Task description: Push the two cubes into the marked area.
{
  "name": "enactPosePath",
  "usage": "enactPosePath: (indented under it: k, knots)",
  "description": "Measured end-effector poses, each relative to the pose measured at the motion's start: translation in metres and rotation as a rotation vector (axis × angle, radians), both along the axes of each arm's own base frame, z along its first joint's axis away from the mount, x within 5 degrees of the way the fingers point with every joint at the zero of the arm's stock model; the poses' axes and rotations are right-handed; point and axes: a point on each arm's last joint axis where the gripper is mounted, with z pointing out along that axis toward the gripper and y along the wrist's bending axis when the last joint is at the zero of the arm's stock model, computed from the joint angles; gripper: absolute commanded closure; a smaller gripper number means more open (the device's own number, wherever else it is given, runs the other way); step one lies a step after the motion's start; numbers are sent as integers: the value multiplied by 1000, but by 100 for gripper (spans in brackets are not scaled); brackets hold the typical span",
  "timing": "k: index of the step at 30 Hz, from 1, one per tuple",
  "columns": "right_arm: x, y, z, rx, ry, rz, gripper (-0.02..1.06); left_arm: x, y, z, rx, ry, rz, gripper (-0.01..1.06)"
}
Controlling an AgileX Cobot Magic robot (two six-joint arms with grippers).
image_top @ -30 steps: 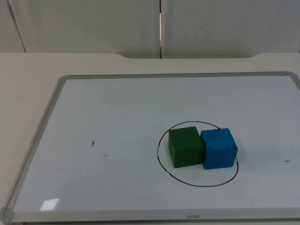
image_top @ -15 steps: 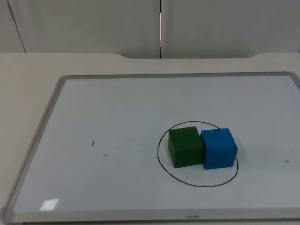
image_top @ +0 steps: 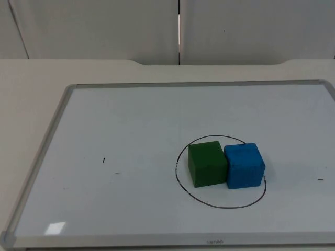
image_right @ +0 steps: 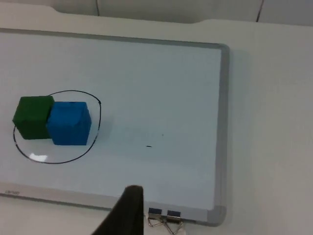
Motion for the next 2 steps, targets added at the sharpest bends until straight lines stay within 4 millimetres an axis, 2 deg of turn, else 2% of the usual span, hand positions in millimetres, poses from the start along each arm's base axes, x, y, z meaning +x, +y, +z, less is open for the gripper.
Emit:
enactPosePath:
  k: [2]
  knots:
    - [0, 0, 0, 0, 0, -38, -1, 0, 0, 0, 0, 0, 0, 0]
